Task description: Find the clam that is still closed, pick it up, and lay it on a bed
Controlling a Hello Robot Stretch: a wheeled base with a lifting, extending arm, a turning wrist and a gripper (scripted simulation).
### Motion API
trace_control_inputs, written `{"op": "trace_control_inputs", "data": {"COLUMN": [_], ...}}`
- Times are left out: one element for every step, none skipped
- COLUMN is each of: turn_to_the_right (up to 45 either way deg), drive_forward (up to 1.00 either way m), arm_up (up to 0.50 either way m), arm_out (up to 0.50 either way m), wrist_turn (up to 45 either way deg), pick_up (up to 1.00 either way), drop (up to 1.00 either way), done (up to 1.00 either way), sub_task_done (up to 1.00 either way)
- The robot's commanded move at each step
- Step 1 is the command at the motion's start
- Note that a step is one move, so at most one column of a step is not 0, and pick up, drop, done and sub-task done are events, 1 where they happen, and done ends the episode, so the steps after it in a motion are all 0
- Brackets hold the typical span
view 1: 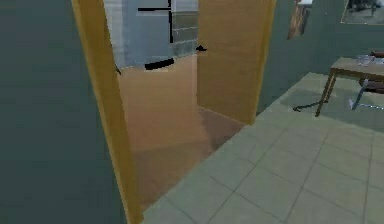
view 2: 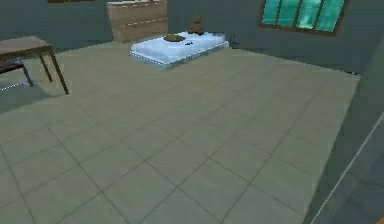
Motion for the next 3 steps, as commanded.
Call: {"op": "trace_control_inputs", "data": {"turn_to_the_right": [-3.0, 0.0, 6.0], "drive_forward": [0.00, 0.10, 0.00], "arm_up": [0.00, 0.00, 0.00], "arm_out": [0.00, 0.00, 0.00], "wrist_turn": [0.0, 0.0, 0.0], "pick_up": [0.00, 0.00, 0.00], "drop": [0.00, 0.00, 0.00], "done": [0.00, 0.00, 0.00], "sub_task_done": [0.00, 0.00, 0.00]}}
